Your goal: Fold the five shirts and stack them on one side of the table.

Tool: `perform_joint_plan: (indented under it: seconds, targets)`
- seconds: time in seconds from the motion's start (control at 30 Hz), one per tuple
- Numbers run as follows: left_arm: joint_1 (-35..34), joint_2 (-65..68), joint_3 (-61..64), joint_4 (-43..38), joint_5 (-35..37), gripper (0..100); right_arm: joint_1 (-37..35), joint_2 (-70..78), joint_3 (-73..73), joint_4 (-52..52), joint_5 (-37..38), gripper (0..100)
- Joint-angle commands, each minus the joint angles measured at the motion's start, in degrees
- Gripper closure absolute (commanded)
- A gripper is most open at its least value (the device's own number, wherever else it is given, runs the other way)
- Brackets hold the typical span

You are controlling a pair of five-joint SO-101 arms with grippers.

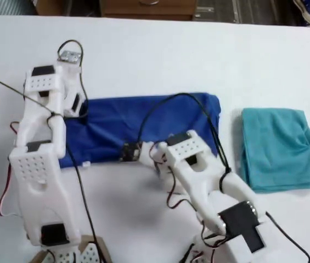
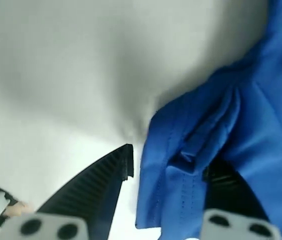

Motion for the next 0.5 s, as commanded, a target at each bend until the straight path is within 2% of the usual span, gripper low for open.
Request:
perform_joint_plan:
  seconds: [0.0, 0.07, 0.37, 0.47]
  targets:
    - [0.7, 0.44, -1.01, -2.29, 0.09, 79, 0.4, 0.48, 1.76, -1.54, -1.93, 90.9]
    - [0.7, 0.44, -1.01, -2.29, 0.09, 79, 0.48, 0.48, 1.32, -1.54, -1.93, 95.1]
    - [0.7, 0.44, -1.01, -2.29, 0.09, 79, 0.66, 0.48, -1.41, -1.19, -1.67, 95.8]
    - [0.7, 0.44, -1.01, -2.29, 0.09, 79, 0.66, 0.48, -4.31, 2.77, -1.58, 95.8]
